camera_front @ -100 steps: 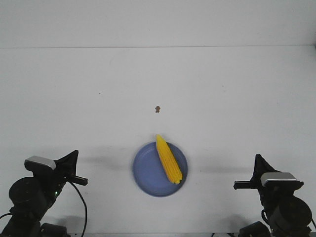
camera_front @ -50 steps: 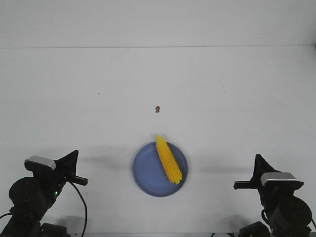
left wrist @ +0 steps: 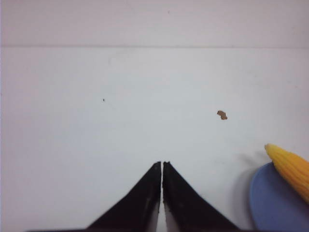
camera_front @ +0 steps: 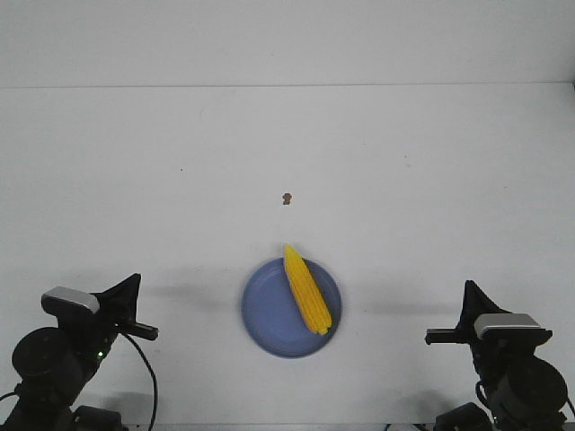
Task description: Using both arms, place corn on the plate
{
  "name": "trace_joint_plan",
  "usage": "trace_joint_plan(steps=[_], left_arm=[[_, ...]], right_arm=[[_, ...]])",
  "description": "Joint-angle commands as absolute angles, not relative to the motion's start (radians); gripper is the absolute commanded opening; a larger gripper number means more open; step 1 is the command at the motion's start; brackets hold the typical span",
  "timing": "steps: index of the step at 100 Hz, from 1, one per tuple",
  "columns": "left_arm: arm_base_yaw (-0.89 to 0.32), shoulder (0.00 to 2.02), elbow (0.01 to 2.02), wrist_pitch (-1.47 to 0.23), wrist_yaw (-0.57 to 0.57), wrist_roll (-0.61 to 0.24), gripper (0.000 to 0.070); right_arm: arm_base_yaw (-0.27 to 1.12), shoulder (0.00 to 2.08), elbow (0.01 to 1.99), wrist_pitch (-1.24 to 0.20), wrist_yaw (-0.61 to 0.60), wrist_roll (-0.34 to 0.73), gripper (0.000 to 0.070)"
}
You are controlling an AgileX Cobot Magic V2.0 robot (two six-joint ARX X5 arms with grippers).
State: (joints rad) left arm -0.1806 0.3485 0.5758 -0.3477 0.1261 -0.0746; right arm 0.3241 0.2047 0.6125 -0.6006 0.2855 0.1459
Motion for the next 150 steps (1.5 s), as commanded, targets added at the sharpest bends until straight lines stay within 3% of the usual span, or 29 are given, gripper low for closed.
trace_joint_plan(steps=[1, 43, 95, 126, 150], left_arm=[[-0.179, 0.334, 0.579, -0.311, 0.122, -0.042, 0.0005], [-0.136, 0.148, 0.329, 0.052, 0.122, -0.030, 0.0006], [-0.019, 0.003, 0.110, 0.169, 0.122, -0.042, 0.0006], [-0.009, 0.003, 0.026, 0.299, 0.123, -0.053, 0.0006], [-0.007, 0.003, 0.014, 0.287, 0.123, -0.065, 0.0006]], right_arm=[[0.327, 0.203, 0.615, -0.590, 0.289, 0.149, 0.0017], [0.327, 0.203, 0.615, -0.590, 0.289, 0.149, 0.0017], [0.327, 0.203, 0.615, -0.590, 0.289, 0.149, 0.0017], [0.327, 0.203, 0.615, -0.590, 0.289, 0.149, 0.0017], [0.327, 0.203, 0.615, -0.590, 0.289, 0.149, 0.0017]])
